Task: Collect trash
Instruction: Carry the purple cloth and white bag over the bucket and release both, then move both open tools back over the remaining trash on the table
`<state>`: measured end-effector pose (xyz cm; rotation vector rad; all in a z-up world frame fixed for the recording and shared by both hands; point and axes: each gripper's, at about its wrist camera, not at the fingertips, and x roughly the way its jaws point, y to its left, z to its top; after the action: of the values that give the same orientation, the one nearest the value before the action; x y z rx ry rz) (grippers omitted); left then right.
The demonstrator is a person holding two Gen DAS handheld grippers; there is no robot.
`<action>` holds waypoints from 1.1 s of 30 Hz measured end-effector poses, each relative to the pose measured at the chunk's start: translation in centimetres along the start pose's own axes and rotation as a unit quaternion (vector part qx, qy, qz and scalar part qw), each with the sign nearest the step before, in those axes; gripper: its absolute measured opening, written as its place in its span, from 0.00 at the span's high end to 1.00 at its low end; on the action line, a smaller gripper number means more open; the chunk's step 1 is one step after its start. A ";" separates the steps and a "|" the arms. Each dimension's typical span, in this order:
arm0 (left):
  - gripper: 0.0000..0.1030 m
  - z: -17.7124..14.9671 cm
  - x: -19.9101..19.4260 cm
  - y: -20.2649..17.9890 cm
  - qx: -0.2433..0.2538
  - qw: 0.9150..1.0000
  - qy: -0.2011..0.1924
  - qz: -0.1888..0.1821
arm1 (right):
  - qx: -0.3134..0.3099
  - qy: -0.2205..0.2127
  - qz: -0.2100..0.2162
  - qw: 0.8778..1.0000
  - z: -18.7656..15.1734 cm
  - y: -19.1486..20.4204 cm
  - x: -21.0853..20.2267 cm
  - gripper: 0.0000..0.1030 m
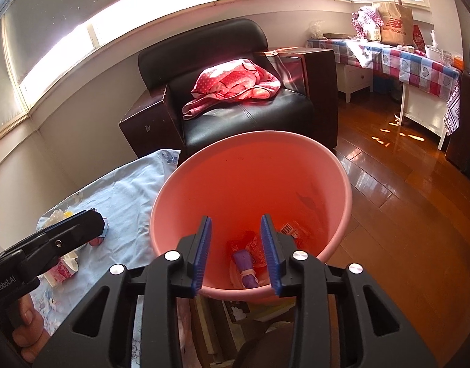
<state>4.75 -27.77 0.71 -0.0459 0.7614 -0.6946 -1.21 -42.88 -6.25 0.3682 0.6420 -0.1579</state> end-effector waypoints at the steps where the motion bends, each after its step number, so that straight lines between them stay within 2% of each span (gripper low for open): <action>1: 0.55 -0.1 -0.5 0.3 -0.001 1.000 -0.003 0.003 | -0.002 -0.001 0.002 1.000 0.0 0.3 -0.2 0.67; 10: 0.53 -1.6 -6.3 3.4 0.003 0.998 -0.041 0.050 | -0.036 0.009 0.036 0.999 -0.9 4.0 -1.3 0.67; 18: 0.53 -4.6 -11.5 8.5 -0.021 0.991 -0.054 0.124 | -0.077 0.035 0.078 0.993 -2.7 8.9 -1.2 0.67; 27: 0.53 -9.4 -16.0 14.0 -0.062 0.977 -0.046 0.199 | -0.129 0.062 0.129 0.981 -4.5 14.8 -0.3 0.67; 33: 0.53 -12.0 -16.6 16.6 -0.085 0.971 -0.022 0.223 | -0.161 0.087 0.155 0.971 -6.0 17.9 0.4 0.67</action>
<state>-2.26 -2.55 -2.49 -0.0439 0.7535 -0.1987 0.34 -24.07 -5.83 0.1657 0.7612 0.2783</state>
